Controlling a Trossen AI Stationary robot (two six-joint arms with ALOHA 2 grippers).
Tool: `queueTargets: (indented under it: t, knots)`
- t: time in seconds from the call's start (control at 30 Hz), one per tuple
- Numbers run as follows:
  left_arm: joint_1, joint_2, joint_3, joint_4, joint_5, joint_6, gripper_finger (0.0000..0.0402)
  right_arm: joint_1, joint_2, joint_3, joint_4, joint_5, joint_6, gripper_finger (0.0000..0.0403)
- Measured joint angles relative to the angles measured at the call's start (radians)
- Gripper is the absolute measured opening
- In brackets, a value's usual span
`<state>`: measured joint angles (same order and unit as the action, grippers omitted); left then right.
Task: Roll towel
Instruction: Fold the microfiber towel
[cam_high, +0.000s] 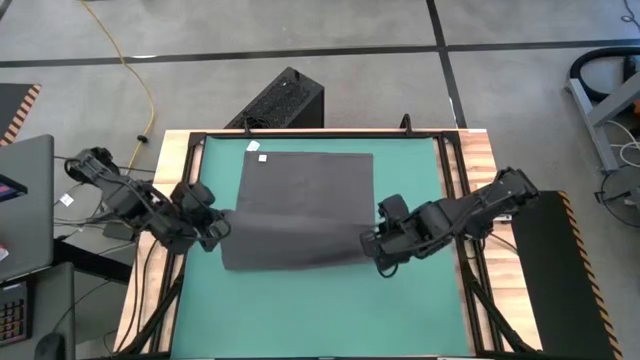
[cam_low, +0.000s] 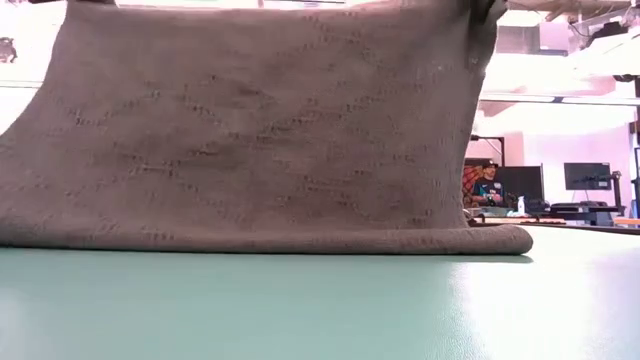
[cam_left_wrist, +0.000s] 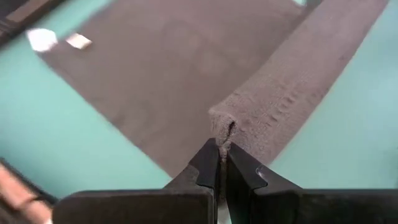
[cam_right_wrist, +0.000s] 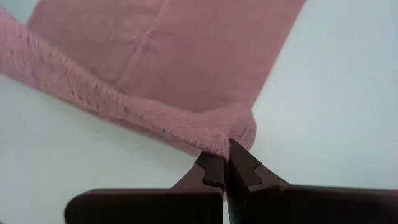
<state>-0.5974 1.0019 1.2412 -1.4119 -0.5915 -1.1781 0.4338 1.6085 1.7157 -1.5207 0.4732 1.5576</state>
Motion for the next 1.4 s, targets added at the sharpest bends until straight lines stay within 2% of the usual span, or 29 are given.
queueTargets:
  t: [0.33, 0.57, 0.67, 0.87, 0.97, 1.1, 1.23, 1.4]
  knots:
    - [0.184, -0.003, -0.020, 0.010, -0.137, 0.215, 0.0000, -0.124, 0.000, -0.003, -0.050, 0.044, -0.018, 0.0012]
    - [0.306, 0.004, -0.020, 0.101, -0.102, 0.381, 0.0000, -0.140, 0.013, -0.038, -0.051, 0.041, -0.014, 0.0012]
    - [0.323, 0.004, -0.041, 0.122, -0.097, 0.404, 0.0000, -0.162, 0.014, -0.085, -0.052, -0.002, -0.014, 0.0012]
    - [0.353, 0.001, -0.163, 0.262, -0.013, 0.479, 0.0000, -0.149, 0.017, -0.137, -0.051, -0.053, -0.003, 0.0012]
    - [0.363, 0.001, -0.176, 0.271, -0.015, 0.477, 0.0000, -0.138, 0.017, -0.111, -0.050, -0.029, -0.009, 0.0012]
    - [0.367, -0.004, -0.130, 0.275, -0.007, 0.477, 0.0000, -0.114, 0.016, -0.066, -0.050, 0.041, 0.018, 0.0012]
    - [0.367, -0.007, -0.098, 0.267, -0.006, 0.461, 0.0000, -0.111, 0.015, -0.050, -0.051, 0.047, 0.016, 0.0012]
    - [0.371, -0.008, -0.128, 0.253, 0.009, 0.460, 0.0000, -0.141, 0.016, -0.060, -0.051, 0.048, -0.023, 0.0012]
